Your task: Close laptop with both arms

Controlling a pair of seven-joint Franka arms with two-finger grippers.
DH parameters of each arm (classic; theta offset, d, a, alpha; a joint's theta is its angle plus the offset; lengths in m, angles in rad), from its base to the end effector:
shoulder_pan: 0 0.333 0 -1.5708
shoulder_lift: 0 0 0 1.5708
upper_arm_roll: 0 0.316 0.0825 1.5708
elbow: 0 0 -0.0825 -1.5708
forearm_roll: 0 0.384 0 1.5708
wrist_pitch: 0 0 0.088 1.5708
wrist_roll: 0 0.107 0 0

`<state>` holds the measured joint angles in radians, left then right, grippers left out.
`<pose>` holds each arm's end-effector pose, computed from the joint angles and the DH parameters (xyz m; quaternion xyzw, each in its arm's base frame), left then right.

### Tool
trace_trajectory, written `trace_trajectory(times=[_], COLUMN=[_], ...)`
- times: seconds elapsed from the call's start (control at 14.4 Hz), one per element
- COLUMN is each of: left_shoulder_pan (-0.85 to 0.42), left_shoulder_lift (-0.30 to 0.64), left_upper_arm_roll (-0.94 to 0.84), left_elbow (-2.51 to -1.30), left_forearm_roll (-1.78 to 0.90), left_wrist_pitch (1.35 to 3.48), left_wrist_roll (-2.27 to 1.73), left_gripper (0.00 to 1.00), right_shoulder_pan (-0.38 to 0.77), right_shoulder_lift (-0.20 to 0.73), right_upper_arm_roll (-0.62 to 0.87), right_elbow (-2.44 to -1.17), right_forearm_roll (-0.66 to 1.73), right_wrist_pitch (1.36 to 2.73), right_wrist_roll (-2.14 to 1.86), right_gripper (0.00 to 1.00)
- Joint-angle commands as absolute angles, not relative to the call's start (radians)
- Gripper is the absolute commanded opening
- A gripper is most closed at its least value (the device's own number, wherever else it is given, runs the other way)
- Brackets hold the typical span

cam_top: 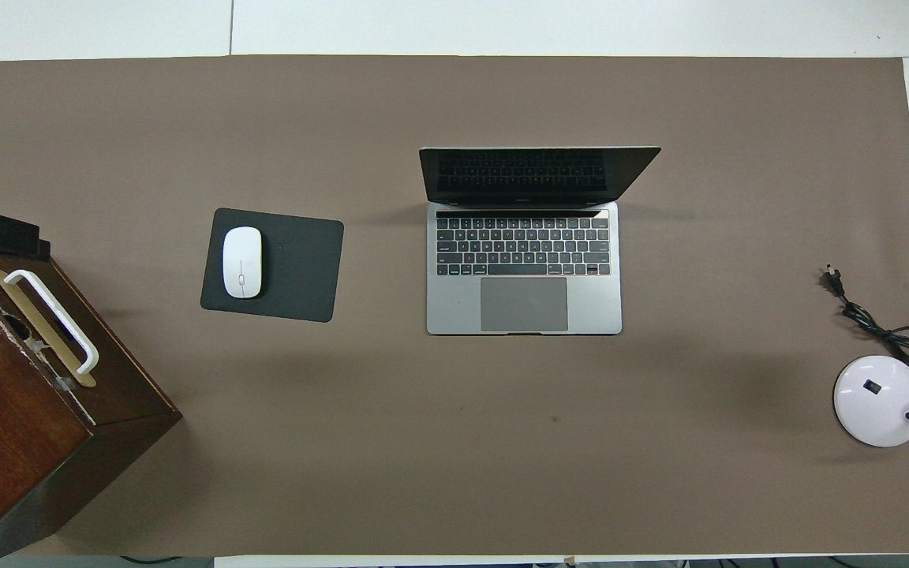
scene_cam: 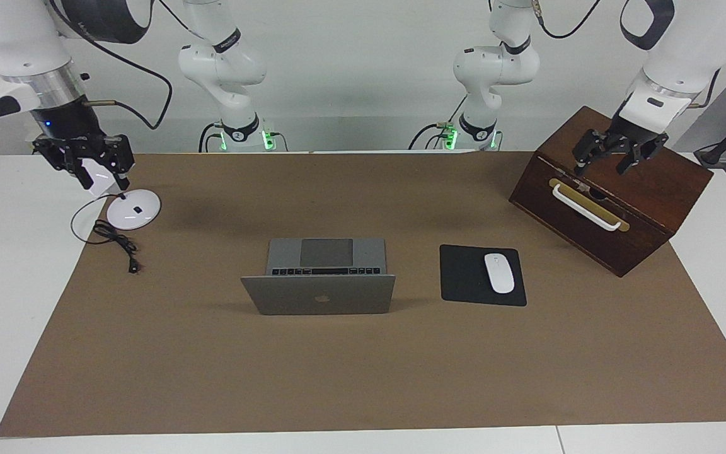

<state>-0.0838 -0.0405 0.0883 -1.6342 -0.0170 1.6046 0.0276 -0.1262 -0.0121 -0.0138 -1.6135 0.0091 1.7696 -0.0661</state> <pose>0.5446 0.0017 0.6197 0.9999 -0.0113 0.0055 0.0102 0.5642 -0.0788 0.6299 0.9958 -0.0373 0.0840 0.0041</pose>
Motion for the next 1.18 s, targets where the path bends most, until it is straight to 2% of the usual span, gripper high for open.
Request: trace_trajectory(times=[0.0, 0.07, 0.35, 0.62, 1.11], left_shoulder_pan=[-0.074, -0.074, -0.074, -0.077, -0.104], left_shoulder_lift=[-0.051, -0.051, -0.049, -0.051, -0.123], left_upper_arm_roll=[0.084, 0.084, 0.083, 0.083, 0.071], left_elbow=[-1.646, -1.646, -1.644, -1.652, -1.822], left_forearm_roll=[-0.021, -0.021, -0.029, -0.031, -0.095], left_wrist_pitch=[1.629, 1.637, 1.640, 1.643, 1.776], left_wrist_roll=[0.009, 0.009, 0.003, 0.005, -0.006], left_gripper=[0.20, 0.00, 0.00, 0.00, 0.00], right_shoulder_pan=[-0.144, -0.144, -0.141, -0.141, -0.141], right_shoulder_lift=[0.069, 0.074, 0.095, 0.147, 0.285], right_upper_arm_roll=[-0.005, -0.005, -0.006, -0.005, -0.003], right_elbow=[-1.520, -1.520, -1.514, -1.519, -1.517], right_forearm_roll=[-0.009, -0.009, -0.014, -0.052, -0.043], right_wrist_pitch=[1.769, 1.791, 1.836, 1.963, 2.166], right_wrist_roll=[-0.078, -0.083, -0.086, -0.166, -0.158], right_gripper=[0.01, 0.00, 0.00, 0.00, 0.00])
